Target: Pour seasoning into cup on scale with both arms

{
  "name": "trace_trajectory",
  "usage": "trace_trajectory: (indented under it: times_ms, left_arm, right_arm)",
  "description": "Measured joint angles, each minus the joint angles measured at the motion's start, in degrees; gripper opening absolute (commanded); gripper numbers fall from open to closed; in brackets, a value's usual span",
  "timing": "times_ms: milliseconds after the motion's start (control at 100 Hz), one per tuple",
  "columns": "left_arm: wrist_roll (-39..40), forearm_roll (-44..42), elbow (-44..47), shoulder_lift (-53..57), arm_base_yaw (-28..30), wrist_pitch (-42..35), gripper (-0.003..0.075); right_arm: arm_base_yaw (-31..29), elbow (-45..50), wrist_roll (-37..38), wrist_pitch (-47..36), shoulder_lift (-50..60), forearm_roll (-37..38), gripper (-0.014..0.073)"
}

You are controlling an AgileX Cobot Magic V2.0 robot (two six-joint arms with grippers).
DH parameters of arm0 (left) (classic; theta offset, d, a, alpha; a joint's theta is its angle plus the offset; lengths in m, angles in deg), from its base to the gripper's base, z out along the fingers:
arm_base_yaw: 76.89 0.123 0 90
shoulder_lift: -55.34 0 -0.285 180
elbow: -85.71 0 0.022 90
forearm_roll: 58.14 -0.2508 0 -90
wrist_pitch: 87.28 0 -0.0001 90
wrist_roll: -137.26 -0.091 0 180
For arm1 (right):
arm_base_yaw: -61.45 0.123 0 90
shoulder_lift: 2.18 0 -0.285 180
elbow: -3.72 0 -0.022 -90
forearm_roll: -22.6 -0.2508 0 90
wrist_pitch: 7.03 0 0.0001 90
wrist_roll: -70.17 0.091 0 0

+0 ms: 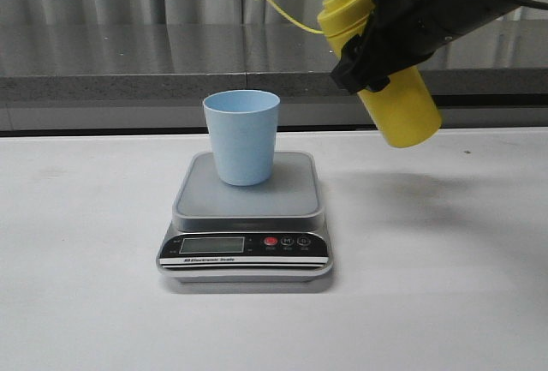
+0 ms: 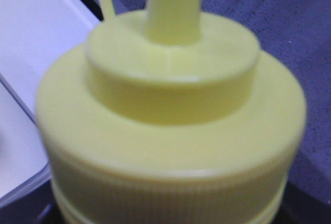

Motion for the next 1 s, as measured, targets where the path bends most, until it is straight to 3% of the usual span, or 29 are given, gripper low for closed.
trace_trajectory:
  times_ms: [420,1000]
  left_arm:
    - [0.00,0.00,0.00,0.00,0.00,-0.02,-0.0020]
    - [0.00,0.00,0.00,0.00,0.00,-0.12,-0.0020]
  right_arm:
    - [2.89,-3.85,0.00,11.67,0.00,19.09,-0.0060]
    - [9.26,-9.13,0.10,24.14,-3.52,38.51,-0.0060]
